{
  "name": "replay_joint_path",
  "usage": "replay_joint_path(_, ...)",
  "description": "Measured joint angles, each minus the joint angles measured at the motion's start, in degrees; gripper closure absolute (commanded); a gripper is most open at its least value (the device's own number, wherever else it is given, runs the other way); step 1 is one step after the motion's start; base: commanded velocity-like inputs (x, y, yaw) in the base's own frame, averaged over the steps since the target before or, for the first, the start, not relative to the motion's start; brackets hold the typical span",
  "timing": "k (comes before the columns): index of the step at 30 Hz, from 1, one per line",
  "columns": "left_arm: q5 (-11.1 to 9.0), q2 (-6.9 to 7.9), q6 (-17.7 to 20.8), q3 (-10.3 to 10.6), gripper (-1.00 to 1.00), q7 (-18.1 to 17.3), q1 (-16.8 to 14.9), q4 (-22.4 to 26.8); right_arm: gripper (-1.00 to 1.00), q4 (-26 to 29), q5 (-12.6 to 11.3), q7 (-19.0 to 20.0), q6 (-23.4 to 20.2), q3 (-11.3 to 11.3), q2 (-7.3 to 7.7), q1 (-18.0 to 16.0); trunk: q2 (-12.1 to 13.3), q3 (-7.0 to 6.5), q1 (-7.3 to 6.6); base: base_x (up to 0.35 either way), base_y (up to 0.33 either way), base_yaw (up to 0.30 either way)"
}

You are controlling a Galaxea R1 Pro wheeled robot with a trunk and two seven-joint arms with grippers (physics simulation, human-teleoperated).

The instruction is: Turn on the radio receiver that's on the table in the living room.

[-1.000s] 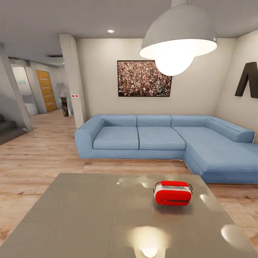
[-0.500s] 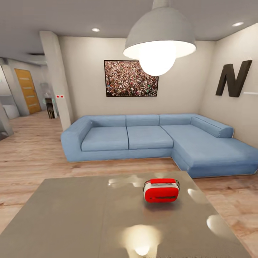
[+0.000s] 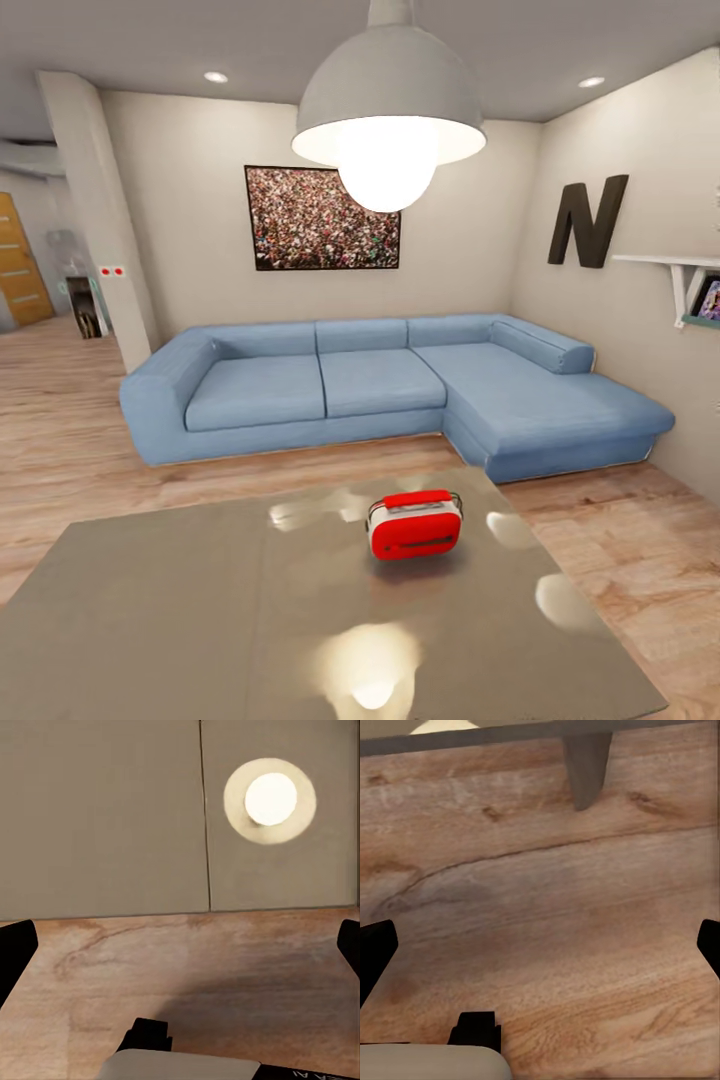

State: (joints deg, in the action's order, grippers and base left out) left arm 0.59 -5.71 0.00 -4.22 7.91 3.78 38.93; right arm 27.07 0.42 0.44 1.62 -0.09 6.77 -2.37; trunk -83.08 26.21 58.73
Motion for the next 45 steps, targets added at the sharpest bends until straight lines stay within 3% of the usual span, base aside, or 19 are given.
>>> replay_joint_path(25, -0.1, -0.01, -0.1, 0.0, -1.00, 0.0, 0.0, 0.0, -1.00, 0.0, 0.0, 0.0, 0.0, 0.0, 0.00, 0.0, 0.0, 0.00, 0.00, 0.061, -0.140, -0.003)
replay_joint_path(45, -0.1, 0.00, -0.1, 0.0, -1.00, 0.0, 0.0, 0.0, -1.00, 0.0, 0.0, 0.0, 0.0, 0.0, 0.00, 0.0, 0.0, 0.00, 0.00, 0.000, -0.001, 0.249)
